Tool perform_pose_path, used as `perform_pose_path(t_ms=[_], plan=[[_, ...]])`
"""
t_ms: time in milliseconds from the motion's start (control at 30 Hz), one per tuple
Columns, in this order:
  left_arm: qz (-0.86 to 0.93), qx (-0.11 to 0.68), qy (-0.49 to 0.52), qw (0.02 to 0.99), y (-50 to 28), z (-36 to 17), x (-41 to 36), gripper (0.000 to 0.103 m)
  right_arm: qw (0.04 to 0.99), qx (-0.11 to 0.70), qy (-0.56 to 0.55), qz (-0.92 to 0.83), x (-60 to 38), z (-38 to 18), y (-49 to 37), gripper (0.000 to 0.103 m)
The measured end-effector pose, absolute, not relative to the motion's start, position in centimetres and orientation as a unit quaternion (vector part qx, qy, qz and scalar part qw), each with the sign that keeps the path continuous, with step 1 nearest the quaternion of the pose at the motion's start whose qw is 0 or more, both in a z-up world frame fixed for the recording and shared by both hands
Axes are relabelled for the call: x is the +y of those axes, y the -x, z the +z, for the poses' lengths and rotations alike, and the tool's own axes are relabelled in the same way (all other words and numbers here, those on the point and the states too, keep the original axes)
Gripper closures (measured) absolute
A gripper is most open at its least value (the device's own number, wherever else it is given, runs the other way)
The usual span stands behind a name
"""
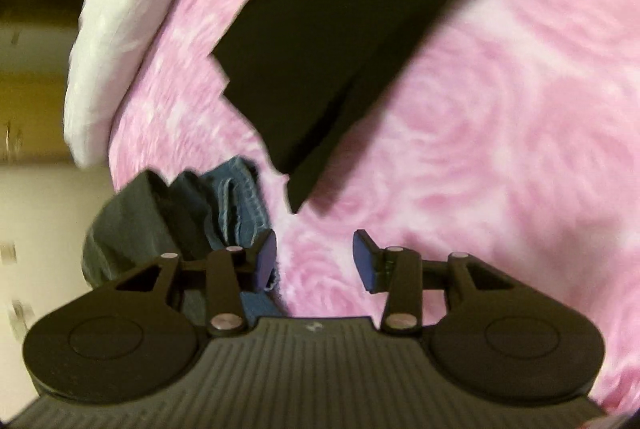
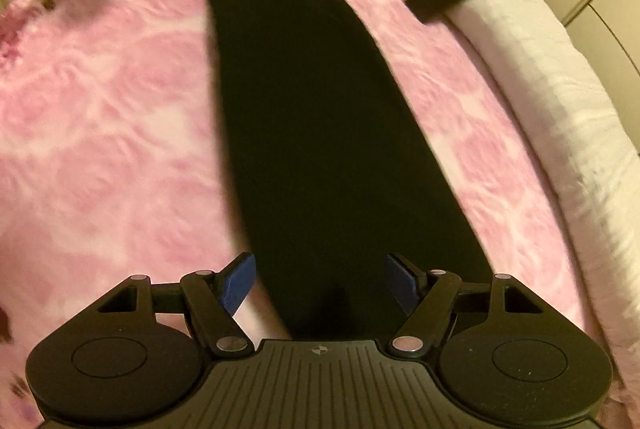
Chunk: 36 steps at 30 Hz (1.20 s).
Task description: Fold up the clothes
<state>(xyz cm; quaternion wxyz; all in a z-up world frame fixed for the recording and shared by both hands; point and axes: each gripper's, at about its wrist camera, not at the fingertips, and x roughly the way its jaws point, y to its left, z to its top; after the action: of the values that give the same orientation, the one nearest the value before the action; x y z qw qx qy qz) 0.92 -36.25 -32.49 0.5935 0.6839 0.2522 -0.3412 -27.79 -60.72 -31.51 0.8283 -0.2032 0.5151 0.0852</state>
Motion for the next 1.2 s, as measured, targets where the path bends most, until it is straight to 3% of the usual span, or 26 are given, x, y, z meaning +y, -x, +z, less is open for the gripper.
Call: perform_pose_path(t_ms=[133, 367, 600, 700, 1067, 1133, 1200], plan=[[-0.365, 0.213, -0.699, 0.576, -0.1, -33.2, -35.7, 0.065, 0.831, 0.509, 0.202, 0.101, -57.1, -31.8, 26.8, 0.031], [-0.401, 0.147, -0.686, 0.589, -6.1, -34.7, -35.3, 0.072, 0.845, 0.501, 0.168, 0.082, -50.4, -31.7, 20.8, 0.031], [-0.497, 0.017, -0.709, 0.500, -10.3, -39.3, -34.6, 0.073, 0.855, 0.502, 0.129, 0.021, -45.0, -33.8, 12.6, 0.031], [-0.524, -0.030, -0.714, 0.463, -10.7, -40.5, -33.5, 0.079, 0.851, 0.513, 0.116, 0.009, -43.3, -34.9, 9.9, 0.031], [-0.549, -0.102, -0.716, 0.419, -10.5, -42.0, -33.5, 0.074, 0.866, 0.487, 0.116, 0.019, -40.4, -36.1, 5.0, 0.031], [-0.557, -0.084, -0.707, 0.427, -10.9, -41.6, -34.5, 0.098, 0.872, 0.472, 0.124, 0.034, -39.3, -36.0, 4.7, 0.031], [-0.568, -0.036, -0.680, 0.462, -11.8, -39.9, -35.8, 0.100, 0.878, 0.455, 0.134, 0.058, -37.9, -35.9, 4.6, 0.031]])
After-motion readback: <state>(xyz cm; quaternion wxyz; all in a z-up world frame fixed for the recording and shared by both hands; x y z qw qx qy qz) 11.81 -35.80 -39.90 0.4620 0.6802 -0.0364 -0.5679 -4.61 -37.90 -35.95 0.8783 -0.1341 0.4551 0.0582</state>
